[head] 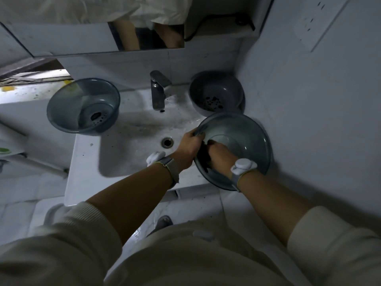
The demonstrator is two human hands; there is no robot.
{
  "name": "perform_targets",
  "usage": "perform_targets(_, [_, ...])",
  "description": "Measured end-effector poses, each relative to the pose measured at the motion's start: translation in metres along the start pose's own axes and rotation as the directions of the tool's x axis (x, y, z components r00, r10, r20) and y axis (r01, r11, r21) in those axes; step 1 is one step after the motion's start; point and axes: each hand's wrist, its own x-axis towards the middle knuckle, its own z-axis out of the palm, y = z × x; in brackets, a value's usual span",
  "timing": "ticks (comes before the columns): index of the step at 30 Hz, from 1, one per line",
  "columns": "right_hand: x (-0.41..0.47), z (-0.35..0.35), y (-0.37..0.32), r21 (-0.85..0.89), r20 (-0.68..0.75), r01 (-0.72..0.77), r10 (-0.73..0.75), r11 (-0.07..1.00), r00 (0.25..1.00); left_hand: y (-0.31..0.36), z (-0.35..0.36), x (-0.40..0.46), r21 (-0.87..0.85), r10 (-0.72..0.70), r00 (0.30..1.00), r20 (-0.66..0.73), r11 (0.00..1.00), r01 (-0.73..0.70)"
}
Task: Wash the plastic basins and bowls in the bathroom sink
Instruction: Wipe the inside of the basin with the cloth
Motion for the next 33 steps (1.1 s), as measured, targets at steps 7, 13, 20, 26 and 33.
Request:
perform_targets(7, [-0.039, -0.018, 0.037, -0.072, 0.253, -0.043, 0.060, 0.997, 0.966, -0.010, 0.010, 0.002, 0.079, -0.113, 0.994, 0.004, 0.991, 0.112])
perform_targets(13, [-0.052, -0.018, 0.069, -0.229, 0.151, -0.208, 0.246, 0.951, 0.958, -0.013, 0.009, 0.005, 0.088, -0.148, 0.989, -0.007, 0.985, 0.148])
perform_targets(20, [-0.047, -0.027, 0.054, -0.123, -0.057, -0.245, 0.240, 0.962, 0.969, -0.022, 0.004, -0.003, 0.055, -0.171, 0.985, -0.010, 0.984, 0.172])
perform_targets(26, [-0.031, -0.049, 0.018, 0.098, -0.223, -0.187, 0.204, 0.978, 0.953, -0.015, -0.004, -0.009, 0.076, -0.116, 0.993, 0.023, 0.991, 0.114])
perform_targets(33, [0.006, -0.060, -0.039, 0.288, -0.317, -0.043, 0.137, 0.957, 0.938, 0.000, -0.060, -0.022, 0.084, 0.009, 0.989, -0.148, 0.996, 0.003])
